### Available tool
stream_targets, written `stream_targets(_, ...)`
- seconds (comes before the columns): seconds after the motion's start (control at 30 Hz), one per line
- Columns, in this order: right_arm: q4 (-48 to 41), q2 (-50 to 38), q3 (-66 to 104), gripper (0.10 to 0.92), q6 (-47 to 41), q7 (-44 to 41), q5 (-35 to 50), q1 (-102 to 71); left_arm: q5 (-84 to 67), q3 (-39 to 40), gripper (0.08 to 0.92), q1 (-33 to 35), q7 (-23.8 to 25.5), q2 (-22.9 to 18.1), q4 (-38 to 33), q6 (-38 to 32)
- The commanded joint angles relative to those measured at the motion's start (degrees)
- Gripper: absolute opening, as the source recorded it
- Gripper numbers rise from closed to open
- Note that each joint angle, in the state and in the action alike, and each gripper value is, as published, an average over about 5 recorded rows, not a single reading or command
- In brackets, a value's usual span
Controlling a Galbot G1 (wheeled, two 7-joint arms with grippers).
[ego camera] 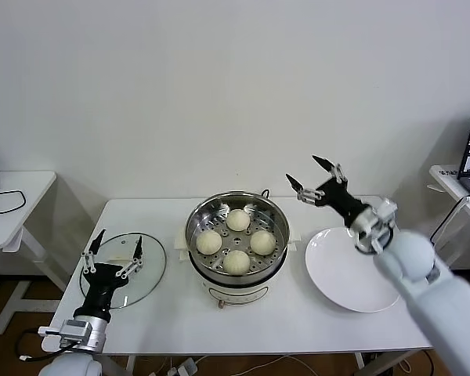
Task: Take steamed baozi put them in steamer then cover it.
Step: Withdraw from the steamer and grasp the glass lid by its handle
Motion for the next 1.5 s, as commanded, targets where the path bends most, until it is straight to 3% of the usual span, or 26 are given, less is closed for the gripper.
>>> stream_targets(0.03, 6.3, 18.2, 13.2, 0.823, 16.7, 11.4, -10.8, -28.0, 1.9, 1.2, 0.823, 0.1, -1.3, 0.1, 1.7, -2.3)
stream_targets(0.43, 5.4, 24.0, 12.8, 0.823, 19.8, 11.0, -11.7, -34.5, 17.6, 0.0, 0.823, -0.3, -4.6, 2.2, 10.8, -10.3)
stream_targets(0.8, 3.3, 25.1, 11.7, 0.823, 19.3, 10.9, -12.0, -33.1, 64.5, -5.5, 0.823, -4.4, -18.8, 5.8, 29.2, -20.0)
stream_targets(1.0, 1.3, 25.9, 10.8, 0.823, 19.2, 10.9, -12.4, -32.0, 76.7, -6.2, 0.823, -7.1, -26.7, 8.6, 35.4, -22.2)
stream_targets(1.5, -0.1, 26.6, 10.2, 0.823, 19.2, 10.7, -12.7, -31.7, 81.4, -4.6, 0.823, -15.5, -27.7, 10.7, 41.7, -20.3)
